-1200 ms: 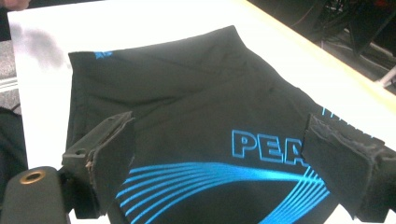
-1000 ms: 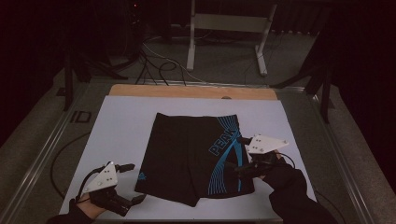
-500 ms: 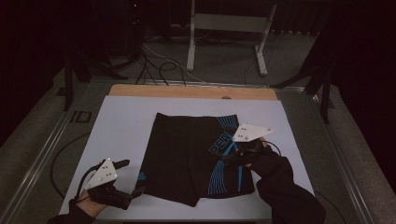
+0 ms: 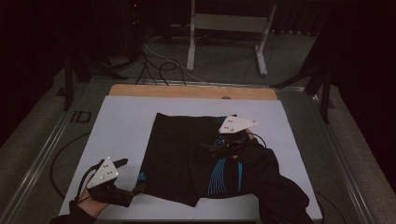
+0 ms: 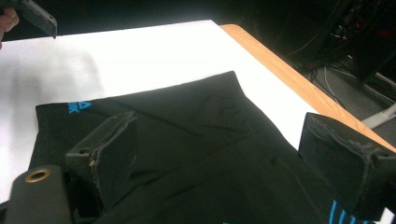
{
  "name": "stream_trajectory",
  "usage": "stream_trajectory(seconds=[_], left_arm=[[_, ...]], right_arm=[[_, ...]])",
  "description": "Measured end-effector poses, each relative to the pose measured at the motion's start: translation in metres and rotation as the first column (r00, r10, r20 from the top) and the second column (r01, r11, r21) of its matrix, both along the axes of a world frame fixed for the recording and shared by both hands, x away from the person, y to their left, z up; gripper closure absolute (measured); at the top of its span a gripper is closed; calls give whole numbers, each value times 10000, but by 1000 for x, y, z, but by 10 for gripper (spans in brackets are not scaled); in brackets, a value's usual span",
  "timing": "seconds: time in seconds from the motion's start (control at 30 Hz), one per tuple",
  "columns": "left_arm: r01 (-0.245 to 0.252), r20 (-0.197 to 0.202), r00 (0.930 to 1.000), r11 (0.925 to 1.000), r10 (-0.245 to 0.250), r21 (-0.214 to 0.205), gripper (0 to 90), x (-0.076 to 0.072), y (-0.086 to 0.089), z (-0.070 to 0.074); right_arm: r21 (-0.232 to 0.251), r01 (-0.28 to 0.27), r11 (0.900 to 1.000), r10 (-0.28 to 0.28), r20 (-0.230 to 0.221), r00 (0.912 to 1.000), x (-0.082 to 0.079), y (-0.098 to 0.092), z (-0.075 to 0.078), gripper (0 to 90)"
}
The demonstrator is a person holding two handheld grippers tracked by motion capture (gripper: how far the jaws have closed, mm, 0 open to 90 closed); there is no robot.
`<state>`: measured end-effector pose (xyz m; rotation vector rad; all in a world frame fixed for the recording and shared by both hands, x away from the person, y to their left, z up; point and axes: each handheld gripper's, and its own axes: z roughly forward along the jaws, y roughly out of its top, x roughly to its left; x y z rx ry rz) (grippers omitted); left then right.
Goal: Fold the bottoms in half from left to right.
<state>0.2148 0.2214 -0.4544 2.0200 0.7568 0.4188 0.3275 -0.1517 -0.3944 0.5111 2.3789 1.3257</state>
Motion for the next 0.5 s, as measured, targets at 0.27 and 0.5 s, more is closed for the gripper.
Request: stream_trajectory(seconds=[0.27, 0.5], left_arm=[[-174, -318, 9993, 9995, 182, 252, 0, 5, 0, -7], [-417, -879, 9950, 9973, 469, 599, 0, 9, -2, -14]], right_arm=[[-27, -398, 9992, 398, -144, 9991, 13, 26, -4, 120], [-183, -521, 9985, 516, -292, 9982, 23, 46, -12, 120]])
